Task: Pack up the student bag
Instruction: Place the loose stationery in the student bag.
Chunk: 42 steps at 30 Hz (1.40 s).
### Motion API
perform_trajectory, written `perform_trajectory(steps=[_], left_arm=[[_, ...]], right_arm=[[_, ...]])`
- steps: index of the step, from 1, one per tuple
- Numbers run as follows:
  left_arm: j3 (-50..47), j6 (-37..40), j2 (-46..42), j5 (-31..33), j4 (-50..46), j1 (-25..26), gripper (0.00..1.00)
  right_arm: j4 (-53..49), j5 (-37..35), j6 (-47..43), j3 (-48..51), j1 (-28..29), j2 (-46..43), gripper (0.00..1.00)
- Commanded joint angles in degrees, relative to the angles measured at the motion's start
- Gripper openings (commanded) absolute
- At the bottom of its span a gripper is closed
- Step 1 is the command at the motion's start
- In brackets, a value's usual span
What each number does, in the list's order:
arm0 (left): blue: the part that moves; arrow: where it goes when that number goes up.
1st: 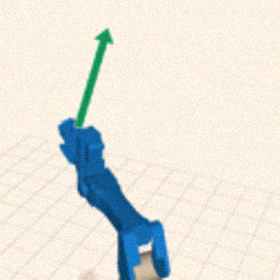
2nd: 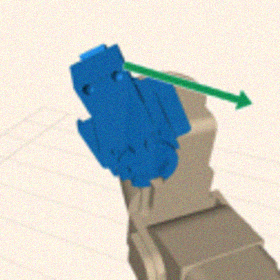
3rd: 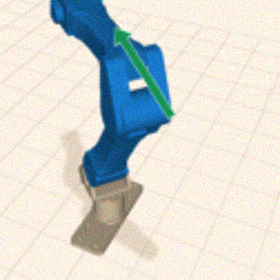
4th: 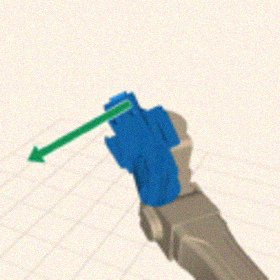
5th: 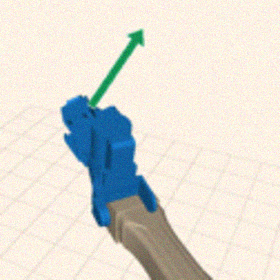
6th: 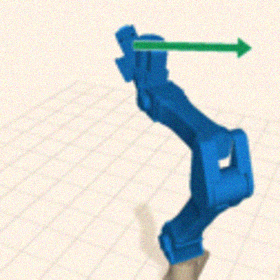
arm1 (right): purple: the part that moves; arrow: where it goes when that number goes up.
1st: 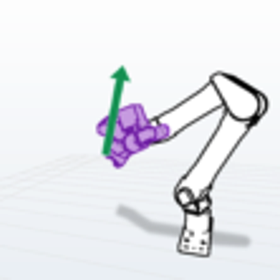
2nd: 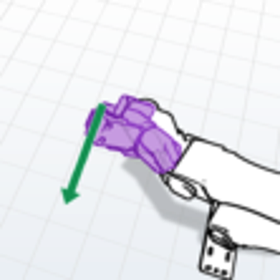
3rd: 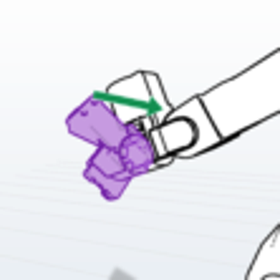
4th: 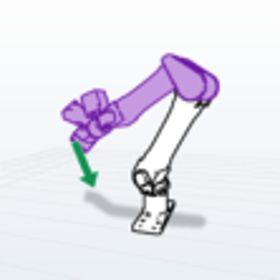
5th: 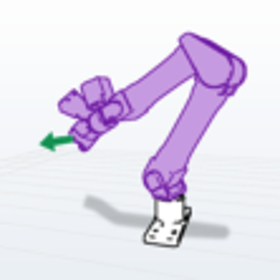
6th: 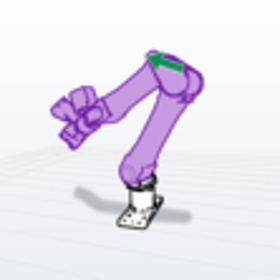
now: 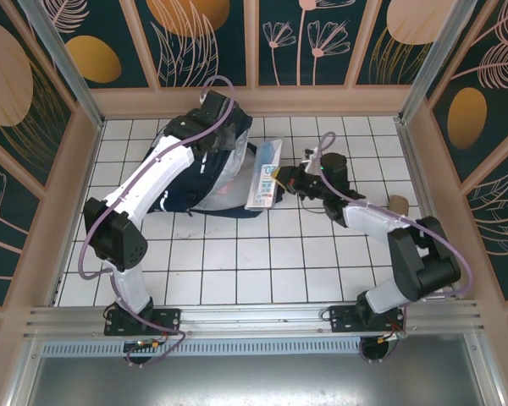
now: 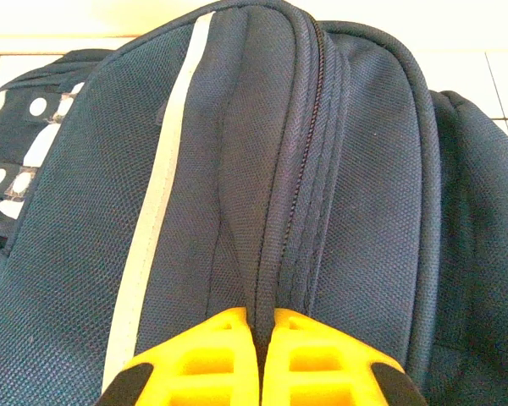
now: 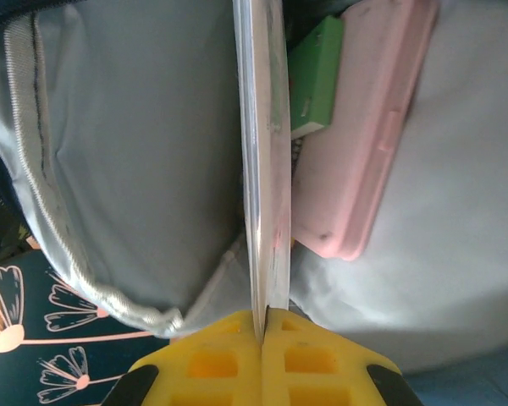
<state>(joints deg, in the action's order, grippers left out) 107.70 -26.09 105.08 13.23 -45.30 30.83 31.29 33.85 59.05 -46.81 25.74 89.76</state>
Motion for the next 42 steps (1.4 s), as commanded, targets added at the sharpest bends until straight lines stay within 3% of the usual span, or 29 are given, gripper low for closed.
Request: perform_trajectory(steps=[1, 9, 16, 28, 35, 36, 40, 42], left_arm=[[3.53, 1.4, -5.79, -5.13, 5.92, -0.72, 0.0], [5.14, 1.21, -6.51, -7.26, 5.26, -2.26, 0.0], [4.9, 1.24, -6.54, -7.51, 4.65, -2.35, 0.0], [6.05, 0.95, -5.33, -9.69, 4.99, -2.35, 0.0], [5.62, 0.79, -5.2, -10.0, 5.1, -2.4, 0.0], [5.36, 0.94, -5.28, -9.78, 5.12, -2.4, 0.0], [3.48, 1.13, -5.72, -9.28, 5.74, -2.49, 0.0], [2.47, 1.13, -6.02, -9.31, 6.4, -2.48, 0.0]], right_arm=[[7.98, -3.3, 3.52, -4.46, 2.02, 4.57, 0.0], [9.66, -6.33, 8.42, -12.38, 5.09, 17.63, 0.0], [10.27, -8.79, 10.64, -13.63, 5.29, 21.47, 0.0], [8.6, -2.76, 14.51, -25.3, 7.7, 34.02, 0.0], [0.66, -0.95, 11.57, -34.5, 10.35, 38.91, 0.0], [-0.25, -1.02, 11.13, -34.62, 10.33, 38.81, 0.04], [-7.62, -0.85, 7.45, -35.62, 9.48, 37.19, 0.38], [-10.96, -0.92, 5.19, -35.73, 9.15, 35.83, 0.46]])
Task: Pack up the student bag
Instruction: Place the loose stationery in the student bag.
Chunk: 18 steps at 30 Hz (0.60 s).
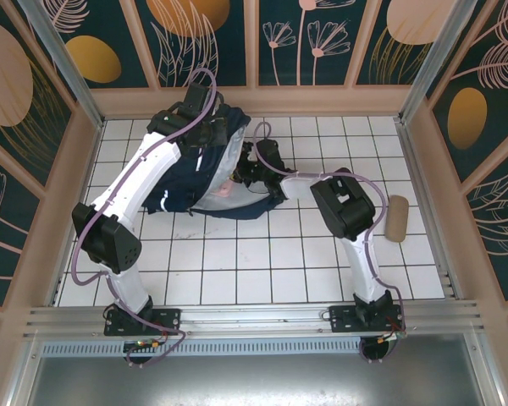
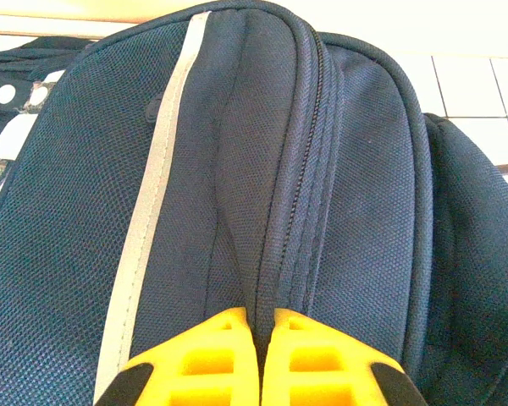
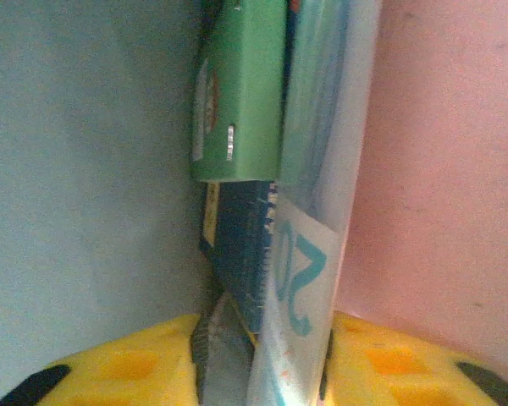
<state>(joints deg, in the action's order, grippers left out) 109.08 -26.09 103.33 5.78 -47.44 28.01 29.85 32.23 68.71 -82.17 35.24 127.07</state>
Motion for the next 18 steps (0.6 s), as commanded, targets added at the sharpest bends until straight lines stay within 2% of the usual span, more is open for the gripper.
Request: perform_trajectory(steps=[1, 4, 9, 18], left_arm=[[0.57, 1.13, -4.43, -1.86, 8.82, 0.29, 0.0], [-0.46, 1.13, -4.63, -1.73, 9.46, 0.05, 0.0], [-2.88, 1.13, -4.76, -1.78, 10.89, -0.41, 0.0], [-8.22, 0.42, -7.87, -2.43, 13.84, -0.76, 0.0]], right_arm=[[-11.57, 0.34, -5.72, -0.36, -0.46, -2.43, 0.49], [-17.36, -0.75, -9.54, -0.74, -0.91, -5.08, 0.58], [-21.84, -1.47, -12.2, 1.65, -1.65, -9.4, 0.64], [-26.91, -3.89, -15.7, 5.58, -2.67, -16.29, 0.65]])
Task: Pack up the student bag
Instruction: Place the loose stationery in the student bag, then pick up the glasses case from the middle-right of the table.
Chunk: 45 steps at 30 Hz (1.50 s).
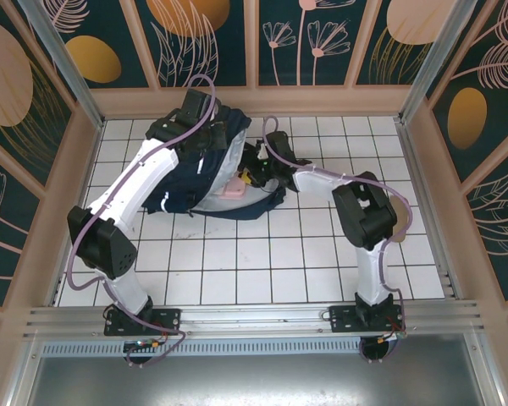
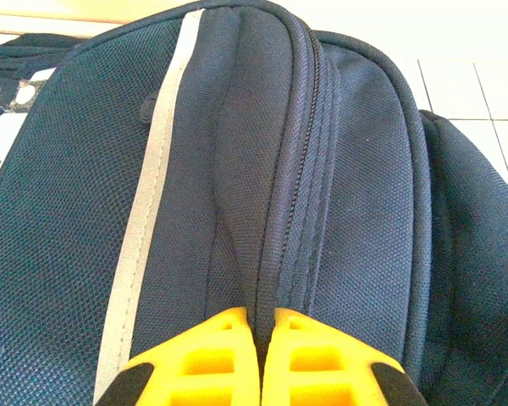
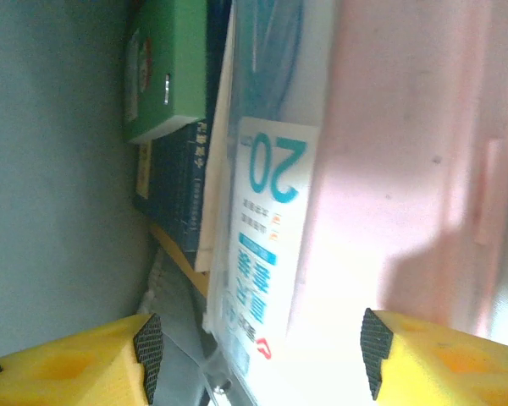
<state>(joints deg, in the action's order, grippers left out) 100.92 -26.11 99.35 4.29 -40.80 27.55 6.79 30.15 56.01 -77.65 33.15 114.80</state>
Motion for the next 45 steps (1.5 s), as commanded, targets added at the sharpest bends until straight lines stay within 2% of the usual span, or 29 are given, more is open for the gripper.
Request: perform_trajectory(steps=[1, 5, 12, 16, 21, 24, 26, 31, 35, 37, 41, 45], left_arm=[[-0.41, 0.44, -4.05, -0.96, 7.36, -0.37, 0.0], [-1.84, 0.19, -4.67, -1.35, 8.52, -0.39, 0.0], [-2.82, 0.0, -4.69, -2.53, 9.76, -0.39, 0.0], [-3.78, 0.1, -5.21, -3.15, 10.86, -0.39, 0.0], [-5.64, -0.52, -6.06, -4.4, 12.44, -0.39, 0.0], [-6.65, -0.74, -6.44, -4.52, 12.85, -0.39, 0.0], [-7.3, -0.78, -6.74, -4.83, 13.32, -0.39, 0.0], [-9.55, -1.2, -7.37, -5.88, 15.08, -0.39, 0.0], [-10.4, -1.71, -7.46, -6.93, 15.87, -0.38, 0.0], [-10.96, -1.97, -7.63, -7.4, 16.5, -0.39, 0.0], [-12.45, -2.52, -8.24, -8.58, 17.88, -0.39, 0.0], [-14.25, -2.99, -8.95, -9.58, 19.66, -0.38, 0.0]], right_arm=[[-5.35, -2.79, -4.03, 1.38, -0.79, -4.94, 0.65], [-9.92, -7.55, -7.47, 4.65, -1.46, -10.28, 0.66], [-16.94, -14.85, -12.14, 12.96, -9.62, -20.76, 0.65], [-23.5, -21.35, -15.46, 17.61, -16.27, -26.84, 0.65], [-29.59, -25.92, -19.51, 22.25, -26.8, -33.48, 0.68], [-32.39, -26.79, -21.75, 23.63, -34.92, -36.1, 0.68], [-33.69, -27.25, -22.87, 24.55, -40.73, -37.47, 0.73], [-35.94, -27.56, -25.53, 25.24, -51.06, -37.48, 0.81], [-36.66, -28.5, -26.07, 25.32, -55.02, -34.87, 0.9], [-36.21, -28.78, -25.99, 25.37, -56.66, -32.97, 0.98], [-34.37, -23.83, -26.55, 24.94, -59.82, -28.62, 0.99], [-34.63, -19.7, -27.4, 22.56, -60.0, -23.32, 0.99]])
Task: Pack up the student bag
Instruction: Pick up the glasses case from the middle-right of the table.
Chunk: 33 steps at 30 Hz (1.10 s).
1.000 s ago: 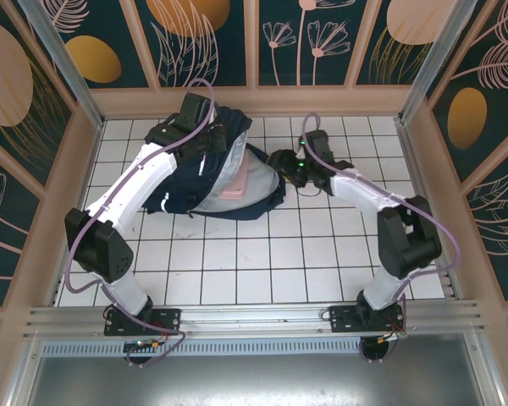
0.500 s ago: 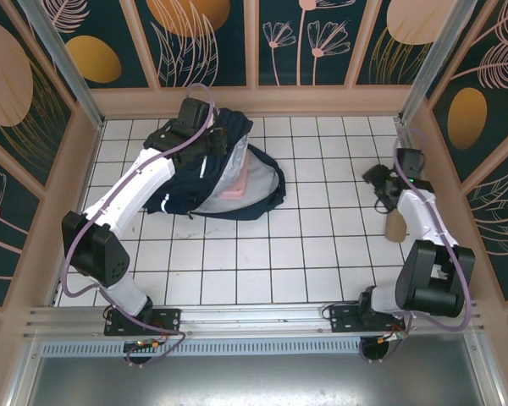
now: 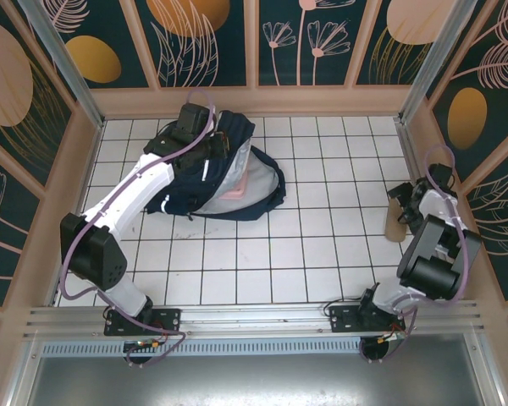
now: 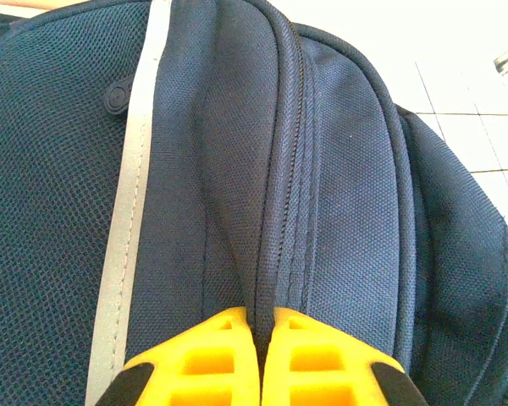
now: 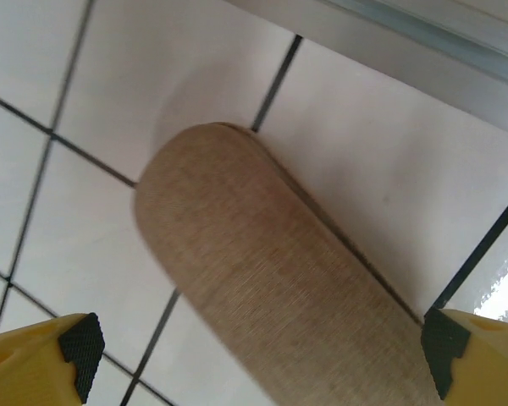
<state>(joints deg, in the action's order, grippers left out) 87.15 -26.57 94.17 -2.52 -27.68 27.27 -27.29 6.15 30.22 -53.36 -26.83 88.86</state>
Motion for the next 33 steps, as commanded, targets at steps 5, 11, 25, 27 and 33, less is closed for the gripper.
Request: perform_trajectory(steps=[5, 11, 25, 27, 33], left_arm=[[-1.91, -2.92, -3.81, -3.67, 7.97, -0.09, 0.0], [-2.96, -2.82, -3.57, -3.9, 8.83, -0.1, 0.0], [-2.88, -2.7, -3.28, -4.08, 8.96, -0.21, 0.0], [-2.87, -2.7, -3.28, -3.84, 8.87, -0.2, 0.0], [-3.34, -2.96, -3.74, -3.04, 8.96, -0.2, 0.0]], right_arm=[[-0.61, 6.8, -2.43, -2.26, 1.79, 5.68, 0.97], [-3.22, 0.86, -3.06, -3.33, 7.14, 7.24, 0.94], [-3.89, -1.49, -2.46, -3.23, 9.65, 6.17, 0.67], [-3.83, -0.7, -2.2, -3.02, 10.9, 4.32, 0.65], [-3.88, 1.83, 0.4, -3.52, 17.39, -0.85, 0.58]])
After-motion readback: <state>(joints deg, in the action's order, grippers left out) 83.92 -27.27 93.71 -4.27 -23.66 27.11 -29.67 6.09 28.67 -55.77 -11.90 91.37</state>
